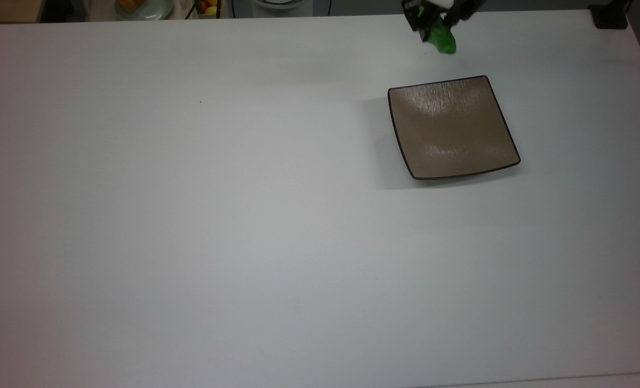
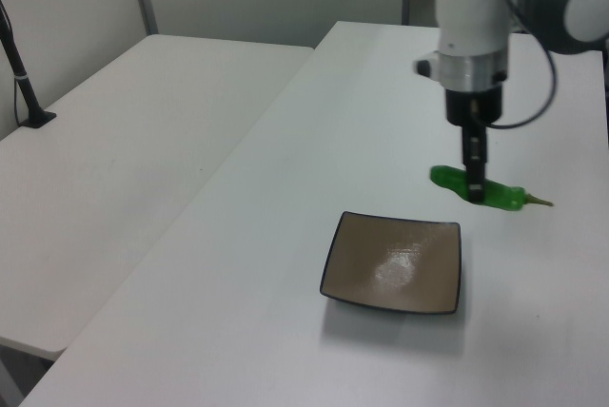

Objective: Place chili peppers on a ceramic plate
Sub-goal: 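Lift the chili pepper and carry it over the brown plate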

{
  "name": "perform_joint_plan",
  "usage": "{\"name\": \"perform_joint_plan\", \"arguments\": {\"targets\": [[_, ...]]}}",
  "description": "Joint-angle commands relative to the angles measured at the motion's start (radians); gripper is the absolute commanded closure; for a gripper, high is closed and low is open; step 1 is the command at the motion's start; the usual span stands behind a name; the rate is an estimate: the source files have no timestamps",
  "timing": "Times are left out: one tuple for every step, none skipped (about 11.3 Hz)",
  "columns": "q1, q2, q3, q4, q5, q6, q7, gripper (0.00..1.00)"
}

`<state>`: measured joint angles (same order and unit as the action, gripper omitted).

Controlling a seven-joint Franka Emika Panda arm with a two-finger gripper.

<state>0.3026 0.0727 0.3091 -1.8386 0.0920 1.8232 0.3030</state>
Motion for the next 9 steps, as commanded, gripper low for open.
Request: {"name": "perform_joint_plan", "arguments": {"targets": [[0.01, 0.186, -0.041, 0.214, 0.009, -0.048, -0.004, 0.81], [0.015, 0.232, -0.054, 0.257, 0.008, -0.047, -0.004, 0.81], [0.015, 0.272, -0.057, 0.286, 0.008, -0.044, -0.004, 0.81], [0.015, 0.306, -0.062, 0.303, 0.005, -0.035, -0.004, 0.81], [0.018, 0.343, -0.064, 0.321, 0.002, -0.022, -0.004, 0.81], [0.03, 0.375, -0.064, 0.34, 0.002, -0.001, -0.001, 0.81], [0.038, 0.395, -0.067, 0.34, 0.0, 0.036, 0.01, 0.81], [0.042, 0.416, -0.068, 0.338, -0.008, 0.101, 0.04, 0.8], [0.044, 0.432, -0.068, 0.338, -0.023, 0.128, 0.062, 0.8]]}}
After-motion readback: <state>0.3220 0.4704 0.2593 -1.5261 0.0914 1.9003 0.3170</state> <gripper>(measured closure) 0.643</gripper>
